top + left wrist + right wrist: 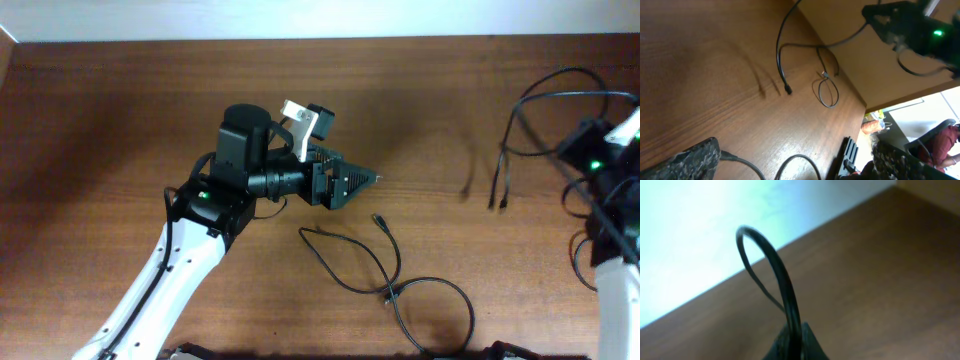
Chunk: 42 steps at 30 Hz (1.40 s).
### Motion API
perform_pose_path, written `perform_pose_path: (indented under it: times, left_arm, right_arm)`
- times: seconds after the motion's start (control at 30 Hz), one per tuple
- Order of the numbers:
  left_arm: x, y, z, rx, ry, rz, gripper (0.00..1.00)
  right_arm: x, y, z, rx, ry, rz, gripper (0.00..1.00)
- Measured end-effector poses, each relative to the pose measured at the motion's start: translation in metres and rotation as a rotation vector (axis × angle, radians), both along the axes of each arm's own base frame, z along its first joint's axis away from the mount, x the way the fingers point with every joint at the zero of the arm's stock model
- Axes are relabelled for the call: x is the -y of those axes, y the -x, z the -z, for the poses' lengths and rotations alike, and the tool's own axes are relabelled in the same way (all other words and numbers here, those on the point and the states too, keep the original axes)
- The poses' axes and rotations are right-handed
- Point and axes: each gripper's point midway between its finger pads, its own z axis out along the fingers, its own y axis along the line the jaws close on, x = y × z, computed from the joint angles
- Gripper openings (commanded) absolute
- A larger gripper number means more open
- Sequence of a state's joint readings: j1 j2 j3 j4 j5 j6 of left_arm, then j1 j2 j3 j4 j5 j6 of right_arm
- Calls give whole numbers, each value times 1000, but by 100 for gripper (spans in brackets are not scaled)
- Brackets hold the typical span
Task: Untangle cables
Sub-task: 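Pull the cable rightward with the right gripper and drop it on the right, then move the right gripper back toward the last cable near center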
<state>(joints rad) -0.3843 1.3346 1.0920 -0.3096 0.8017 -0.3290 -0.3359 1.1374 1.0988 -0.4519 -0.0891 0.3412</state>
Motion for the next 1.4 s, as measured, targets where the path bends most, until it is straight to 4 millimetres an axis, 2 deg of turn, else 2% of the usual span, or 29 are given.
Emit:
perform_pose_path:
  times: [0.03,0.07,0.13,0.17,0.2,0.23,0.27,0.3,0.33,0.4,0.43,0.5,0.63,0.7,0.83,0.87,0.9,0.97,1.03,1.13,1.17,1.2,1.27,1.33,1.4]
  left_arm:
    - [0,-1,1,0,-3,-5,99]
    - [-1,-1,1,1,-4,-6,99]
    - [-1,-1,1,2,-5,-9,99]
    - [-1,-2,1,3,-5,-9,99]
    - [-1,-1,1,0,-7,-10,99]
    - [-1,-2,1,1,-7,-11,99]
    - [-1,-2,1,1,-8,-12,99]
    - [-1,-2,2,1,-8,-12,99]
    - [-1,-2,1,1,-8,-12,99]
    - [-1,-2,1,1,-8,-12,99]
    - [-1,-2,1,1,-8,-12,99]
    - [-1,-2,1,1,-8,-12,99]
    - [-1,-2,1,1,-7,-12,99]
    - [-1,-2,1,1,-8,-12,99]
    - [-1,-2,1,1,-8,-12,99]
    - [-1,-2,2,1,-8,-12,99]
    - [-1,-2,1,1,-8,-12,99]
    - [-1,-2,1,1,-8,-12,99]
    - [-1,-2,1,1,-8,-12,99]
    - [-1,-2,1,1,-8,-12,99]
    - [-1,-2,1,1,-8,-12,99]
    - [-1,-2,1,1,-8,-12,99]
    - [-1,-2,1,1,-8,-12,99]
    - [-1,-2,2,0,-9,-14,99]
    - [-1,-2,1,4,-8,-14,99]
  right_arm:
    - [15,-6,6,5,-25,17,4]
    - [42,-17,22,9,-83,47,4]
    - [74,-28,43,23,-164,71,4]
    - [83,-31,51,32,-211,76,4]
    - [114,-30,79,6,-262,138,4]
    - [131,-28,93,-2,-289,167,4]
    - [161,-18,128,-43,-345,240,4]
    - [179,-8,148,-63,-377,288,4]
    - [198,0,156,-53,-379,324,4]
    - [231,17,161,-14,-365,389,4]
    - [250,30,157,15,-347,432,4]
    - [277,43,146,58,-274,506,4]
    - [299,43,128,121,-164,566,4]
    - [301,37,133,123,-147,571,4]
    - [285,-2,184,81,-186,516,4]
    - [277,-13,200,60,-202,493,13]
    - [265,-23,221,25,-228,475,61]
    - [253,-31,244,-26,-242,466,88]
    - [256,-25,247,-40,-245,484,93]
    - [262,-14,247,-29,-295,473,93]
    - [257,-7,239,-36,-336,453,93]
    - [255,-6,199,17,-319,420,93]
    - [240,-1,142,63,-283,372,93]
    - [204,16,58,130,-216,302,93]
    - [157,21,33,124,-259,203,93]
